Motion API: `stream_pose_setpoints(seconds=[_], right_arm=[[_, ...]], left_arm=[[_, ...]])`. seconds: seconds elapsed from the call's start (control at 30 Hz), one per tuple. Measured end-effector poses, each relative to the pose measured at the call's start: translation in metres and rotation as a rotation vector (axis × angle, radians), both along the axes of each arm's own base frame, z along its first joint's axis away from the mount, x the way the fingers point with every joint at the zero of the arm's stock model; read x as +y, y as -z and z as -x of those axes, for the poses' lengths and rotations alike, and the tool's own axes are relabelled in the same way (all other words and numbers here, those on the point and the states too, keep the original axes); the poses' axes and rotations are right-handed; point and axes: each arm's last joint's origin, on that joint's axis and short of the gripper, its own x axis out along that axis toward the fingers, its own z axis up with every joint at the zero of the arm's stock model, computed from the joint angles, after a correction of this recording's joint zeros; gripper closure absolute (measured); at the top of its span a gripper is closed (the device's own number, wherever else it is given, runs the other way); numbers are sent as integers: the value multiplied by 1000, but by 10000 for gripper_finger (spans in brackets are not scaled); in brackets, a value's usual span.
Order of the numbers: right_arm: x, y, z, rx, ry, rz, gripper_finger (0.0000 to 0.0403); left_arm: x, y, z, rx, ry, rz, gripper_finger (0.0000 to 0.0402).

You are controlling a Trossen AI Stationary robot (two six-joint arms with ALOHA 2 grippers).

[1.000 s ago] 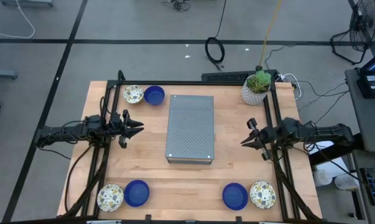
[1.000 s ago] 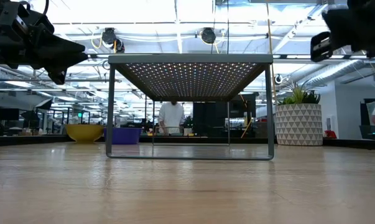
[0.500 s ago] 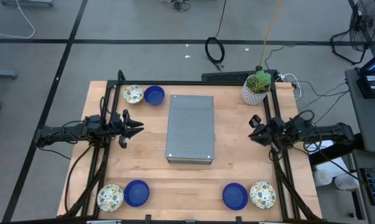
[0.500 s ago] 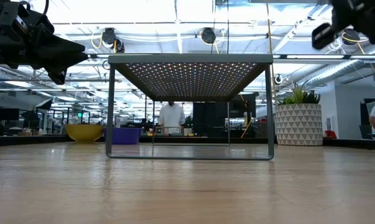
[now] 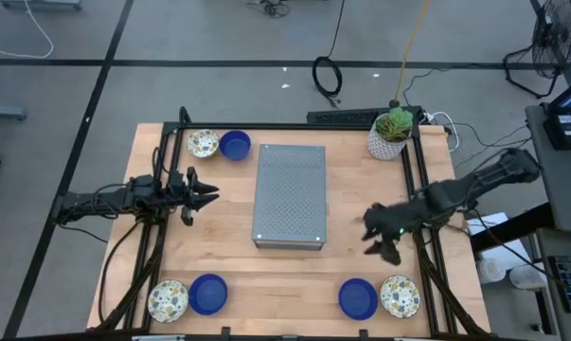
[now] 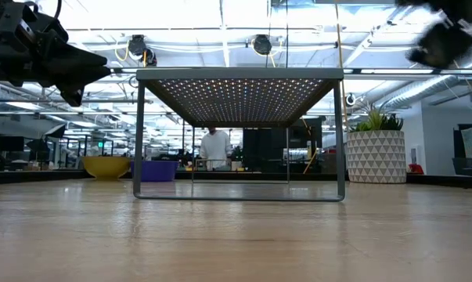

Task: Pick & Place Mini bowls
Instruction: Put the bottom right yellow patterned bowl on the shelf

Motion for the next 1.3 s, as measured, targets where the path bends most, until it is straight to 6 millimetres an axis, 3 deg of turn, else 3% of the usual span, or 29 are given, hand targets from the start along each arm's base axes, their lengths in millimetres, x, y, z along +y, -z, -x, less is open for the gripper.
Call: stream_pose_setpoints(seconds=[0.13, 0.3, 0.73, 1.03, 1.3], right_arm=[[21, 18, 1, 308, 39, -27, 207], [41, 39, 10, 476, 76, -41, 208], [65, 67, 33, 460, 63, -27, 208], [63, 91, 44, 488, 74, -29, 209], [60, 101, 49, 548, 54, -34, 219]], left_arm=[[0, 0, 0, 0, 1, 0, 289], [0, 0, 0, 0, 1, 0, 289], [0, 0, 0, 0, 1, 0, 289], [0, 0, 0, 0, 1, 0, 289], [0, 0, 0, 0, 1, 0, 289]])
